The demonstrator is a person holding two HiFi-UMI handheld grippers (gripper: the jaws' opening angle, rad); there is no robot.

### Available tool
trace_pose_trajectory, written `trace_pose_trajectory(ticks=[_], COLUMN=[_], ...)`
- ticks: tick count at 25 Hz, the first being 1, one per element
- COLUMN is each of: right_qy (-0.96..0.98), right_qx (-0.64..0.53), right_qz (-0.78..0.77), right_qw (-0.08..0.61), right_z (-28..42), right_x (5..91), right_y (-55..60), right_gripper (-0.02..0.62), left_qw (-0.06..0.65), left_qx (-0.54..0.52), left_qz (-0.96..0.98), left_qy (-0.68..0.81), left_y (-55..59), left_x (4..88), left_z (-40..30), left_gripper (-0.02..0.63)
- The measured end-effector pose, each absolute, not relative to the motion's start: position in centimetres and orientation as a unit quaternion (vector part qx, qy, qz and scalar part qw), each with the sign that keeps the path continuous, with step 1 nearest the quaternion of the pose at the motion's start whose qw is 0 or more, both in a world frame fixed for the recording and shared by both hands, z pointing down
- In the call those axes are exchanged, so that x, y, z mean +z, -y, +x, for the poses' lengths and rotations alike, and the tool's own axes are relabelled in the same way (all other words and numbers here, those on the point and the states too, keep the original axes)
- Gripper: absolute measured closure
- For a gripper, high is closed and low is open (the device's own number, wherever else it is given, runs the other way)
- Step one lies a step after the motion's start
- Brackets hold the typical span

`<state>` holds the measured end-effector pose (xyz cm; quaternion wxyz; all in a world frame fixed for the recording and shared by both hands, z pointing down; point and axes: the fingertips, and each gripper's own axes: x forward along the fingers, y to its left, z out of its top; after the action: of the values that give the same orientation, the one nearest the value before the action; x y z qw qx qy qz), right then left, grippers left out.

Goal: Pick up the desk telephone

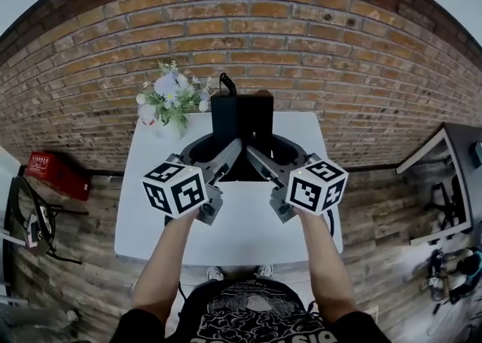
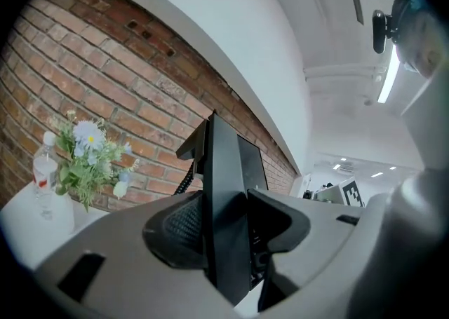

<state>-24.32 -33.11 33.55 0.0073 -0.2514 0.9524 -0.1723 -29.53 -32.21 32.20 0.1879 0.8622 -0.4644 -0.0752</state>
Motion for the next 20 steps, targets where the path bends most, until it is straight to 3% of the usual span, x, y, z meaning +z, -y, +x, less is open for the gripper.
trace_pose_trajectory(ticks=[9,20], right_qy=[-0.958,-0.96], right_qx=[-0.133,-0.125], right_qz=[-0.25,-0.247], right_qw=[0.034,0.036], right_z=[-24.5,-24.9], right_x=[29.5,29.4], right_y=[32.6,32.2], right_gripper=[0.36,0.36], left_qw=[0.136,0.133], left_qx=[-0.092,-0.097], left_qz=[0.865,0.862], left_qy=[0.474,0.479], left_y=[31.5,31.0], left_x=[27.8,27.7], left_z=[-29.7,-30.0], left_gripper=[0.42,0.42])
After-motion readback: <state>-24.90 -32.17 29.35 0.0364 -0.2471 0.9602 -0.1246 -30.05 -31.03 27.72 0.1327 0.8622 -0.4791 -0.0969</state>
